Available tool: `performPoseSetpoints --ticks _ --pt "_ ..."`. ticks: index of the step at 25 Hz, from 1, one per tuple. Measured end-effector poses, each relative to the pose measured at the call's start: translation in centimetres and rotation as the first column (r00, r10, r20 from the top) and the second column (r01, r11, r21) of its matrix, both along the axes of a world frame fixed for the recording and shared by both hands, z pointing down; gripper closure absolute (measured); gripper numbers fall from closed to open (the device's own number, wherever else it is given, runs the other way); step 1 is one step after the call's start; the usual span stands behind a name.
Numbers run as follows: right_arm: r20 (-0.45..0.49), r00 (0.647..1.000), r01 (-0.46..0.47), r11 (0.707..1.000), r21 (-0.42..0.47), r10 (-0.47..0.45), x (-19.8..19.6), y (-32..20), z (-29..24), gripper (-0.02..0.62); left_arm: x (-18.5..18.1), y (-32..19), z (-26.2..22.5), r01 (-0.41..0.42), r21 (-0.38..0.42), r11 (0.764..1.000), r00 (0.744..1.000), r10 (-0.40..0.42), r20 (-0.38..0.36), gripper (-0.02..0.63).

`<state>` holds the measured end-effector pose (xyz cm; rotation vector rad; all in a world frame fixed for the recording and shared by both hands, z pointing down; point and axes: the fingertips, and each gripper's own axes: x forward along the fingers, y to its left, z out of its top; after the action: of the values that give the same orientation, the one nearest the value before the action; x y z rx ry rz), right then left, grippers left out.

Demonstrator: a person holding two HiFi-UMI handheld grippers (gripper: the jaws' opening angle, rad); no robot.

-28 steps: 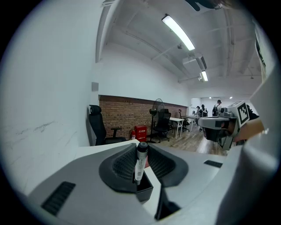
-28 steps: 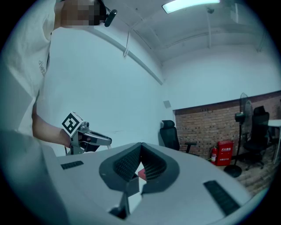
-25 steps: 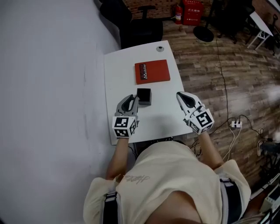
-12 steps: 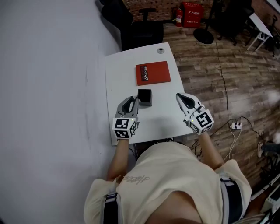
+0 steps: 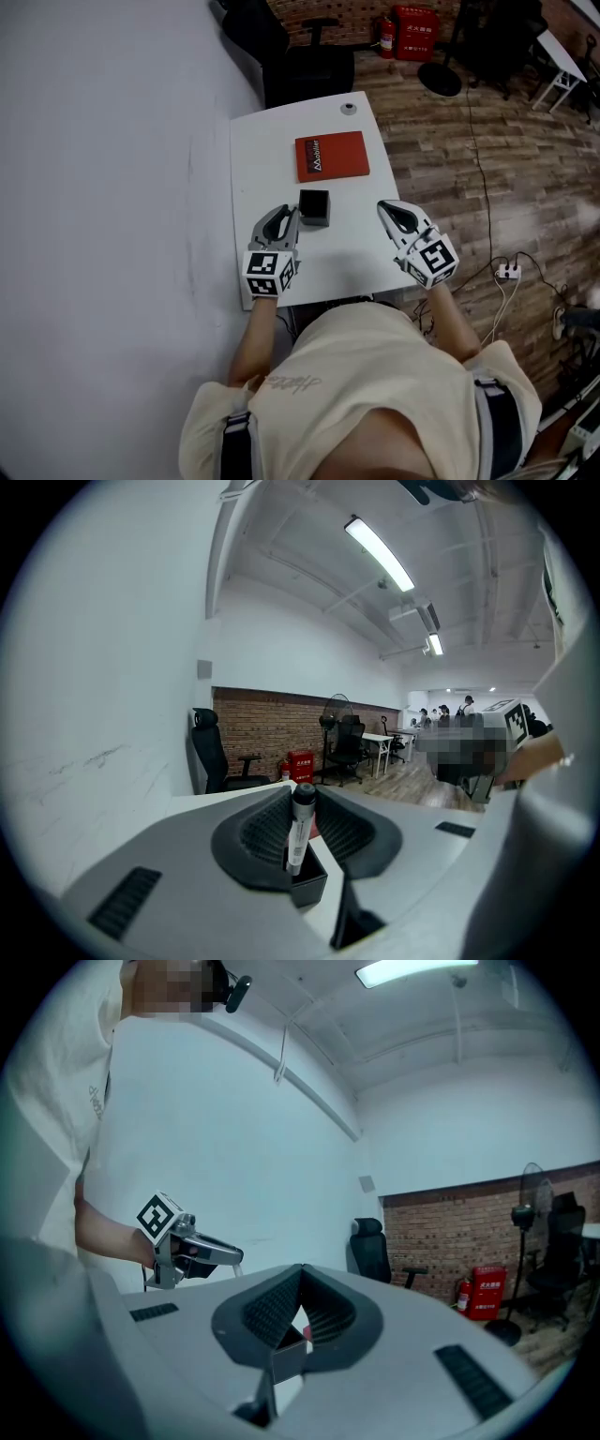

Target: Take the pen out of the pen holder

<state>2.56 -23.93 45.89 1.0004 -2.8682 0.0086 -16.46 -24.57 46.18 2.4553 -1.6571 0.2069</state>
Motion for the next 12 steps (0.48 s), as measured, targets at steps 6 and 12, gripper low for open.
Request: performPoseSetpoints --ticks 6,12 --pt "-0.002 1.0 0.013 1.0 -0.002 -0.013 -0.45 0.0 -0.26 0.589 -0.16 0.09 0.01 -0.001 -0.01 1.0 1.0 0.001 -0.002 0.517" --pt "-0.014 1.0 0.018 1.0 -0.016 -0.018 -0.58 0.06 0.32 0.589 -0.19 -0.12 0.39 -0.005 -0.018 1.0 1.0 0.004 -0.01 0.517"
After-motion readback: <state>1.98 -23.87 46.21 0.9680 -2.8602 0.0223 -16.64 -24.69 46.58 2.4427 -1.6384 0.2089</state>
